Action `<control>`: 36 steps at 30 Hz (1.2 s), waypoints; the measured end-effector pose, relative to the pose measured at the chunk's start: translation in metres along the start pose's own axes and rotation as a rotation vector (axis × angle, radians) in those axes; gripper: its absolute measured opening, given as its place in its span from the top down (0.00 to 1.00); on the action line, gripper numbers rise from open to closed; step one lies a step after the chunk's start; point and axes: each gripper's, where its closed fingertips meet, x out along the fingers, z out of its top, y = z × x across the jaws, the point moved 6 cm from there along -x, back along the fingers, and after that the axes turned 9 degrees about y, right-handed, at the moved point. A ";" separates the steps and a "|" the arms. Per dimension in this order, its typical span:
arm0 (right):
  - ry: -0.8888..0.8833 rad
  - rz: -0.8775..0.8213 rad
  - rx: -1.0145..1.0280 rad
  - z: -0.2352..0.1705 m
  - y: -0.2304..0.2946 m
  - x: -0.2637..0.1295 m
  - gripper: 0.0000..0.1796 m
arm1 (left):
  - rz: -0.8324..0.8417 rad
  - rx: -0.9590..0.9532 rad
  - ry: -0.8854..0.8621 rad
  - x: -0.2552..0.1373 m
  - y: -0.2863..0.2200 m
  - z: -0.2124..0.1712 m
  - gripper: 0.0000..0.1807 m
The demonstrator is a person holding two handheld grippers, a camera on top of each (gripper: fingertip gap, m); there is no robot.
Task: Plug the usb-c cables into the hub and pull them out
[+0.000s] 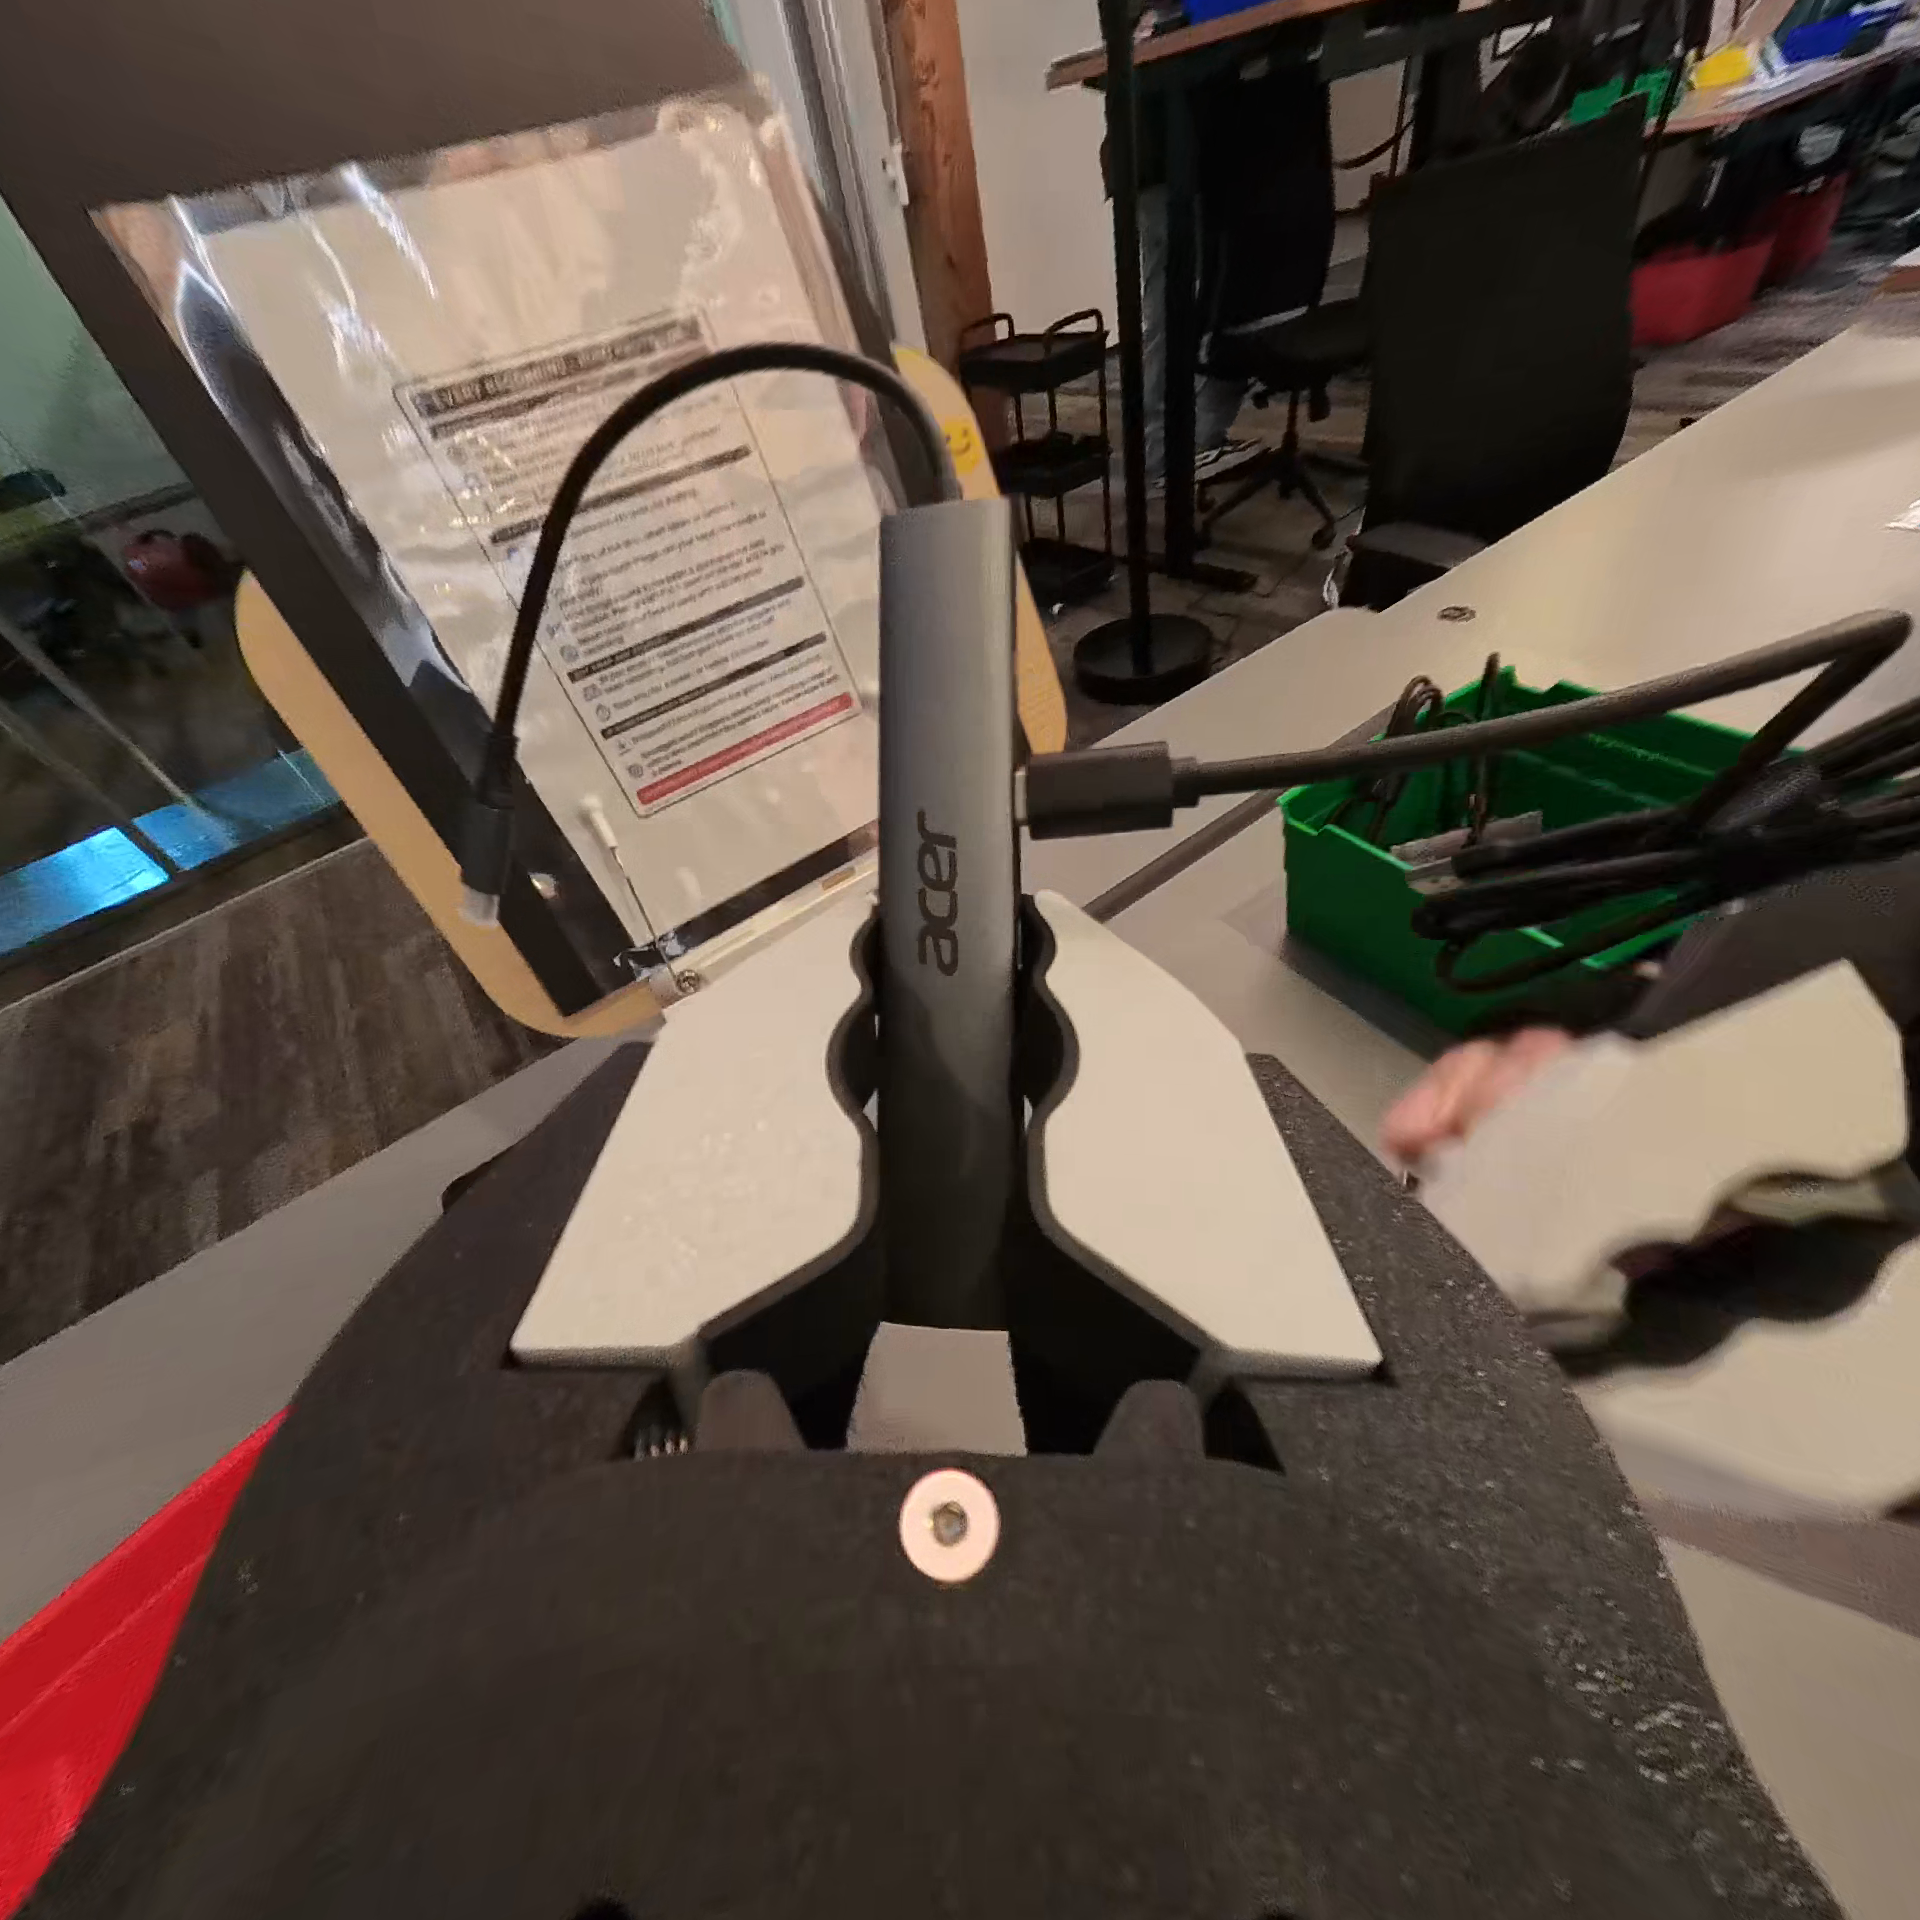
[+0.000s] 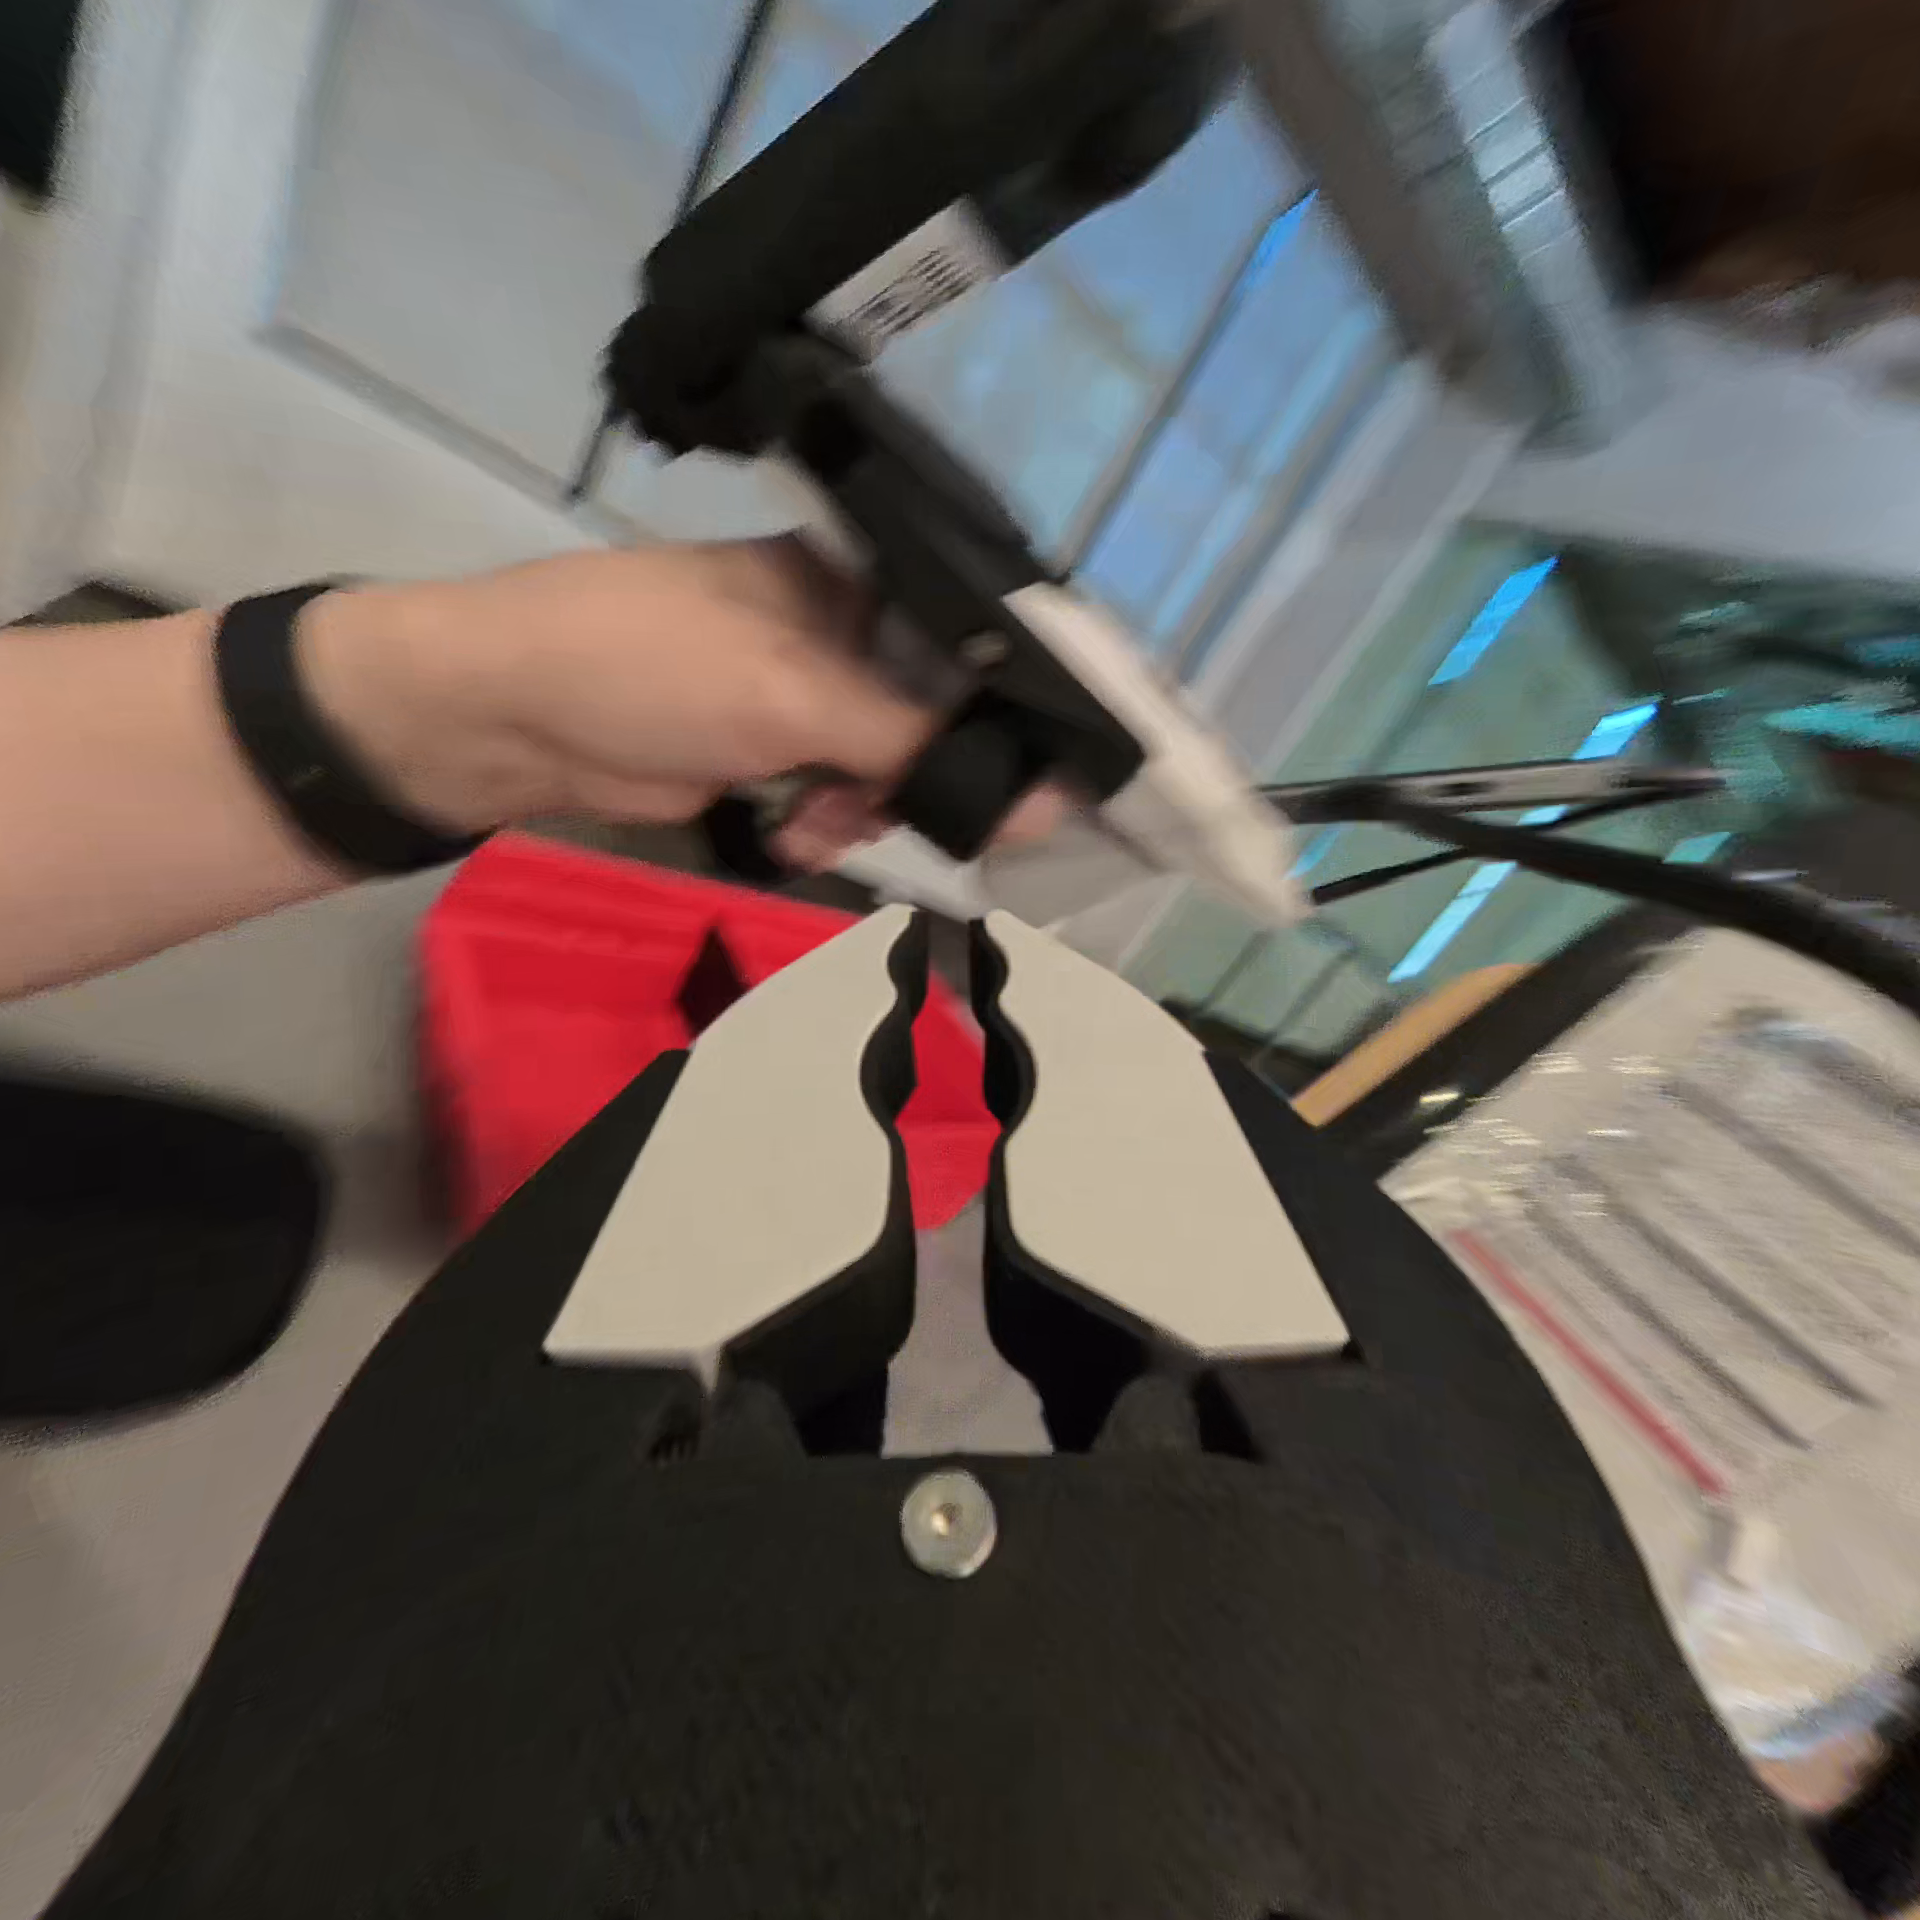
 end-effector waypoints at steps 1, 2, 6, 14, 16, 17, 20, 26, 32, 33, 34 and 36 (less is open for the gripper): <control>0.065 0.123 -0.013 -0.005 0.009 0.003 0.93 | -0.005 -0.004 0.014 0.004 0.003 -0.003 0.88; 0.087 0.265 -0.031 -0.007 0.021 0.001 0.94 | -0.031 -0.002 0.033 0.008 0.004 -0.006 0.88; 0.019 0.776 -0.051 0.012 0.051 -0.049 0.96 | -0.146 0.112 0.202 0.029 0.003 -0.031 0.88; 0.054 1.177 -0.115 0.004 0.057 -0.154 0.96 | -0.442 0.314 0.365 0.042 -0.016 -0.071 0.88; 0.117 1.209 -0.031 -0.004 0.056 -0.151 0.98 | -0.435 0.181 0.348 0.042 -0.013 -0.063 0.88; 0.181 1.219 -0.010 -0.010 0.058 -0.145 0.98 | -0.454 0.087 0.321 0.042 -0.011 -0.058 0.88; 0.204 1.468 -0.022 -0.013 0.074 -0.145 0.98 | -0.421 0.002 0.236 0.043 0.003 -0.048 0.88; -0.043 1.716 -0.100 0.009 0.081 -0.160 1.00 | -0.301 0.081 0.330 0.054 0.014 -0.062 0.88; -0.213 1.714 -0.208 0.021 0.074 -0.190 1.00 | -0.229 0.106 0.436 0.064 0.015 -0.079 0.88; -0.259 1.701 -0.258 0.025 0.073 -0.199 1.00 | -0.205 0.089 0.450 0.066 0.021 -0.082 0.88; -0.301 1.675 -0.304 0.029 0.073 -0.209 1.00 | -0.216 0.074 0.447 0.067 0.024 -0.085 0.88; -0.334 1.586 -0.361 0.035 0.073 -0.222 1.00 | -0.300 0.079 0.434 0.066 0.019 -0.089 0.88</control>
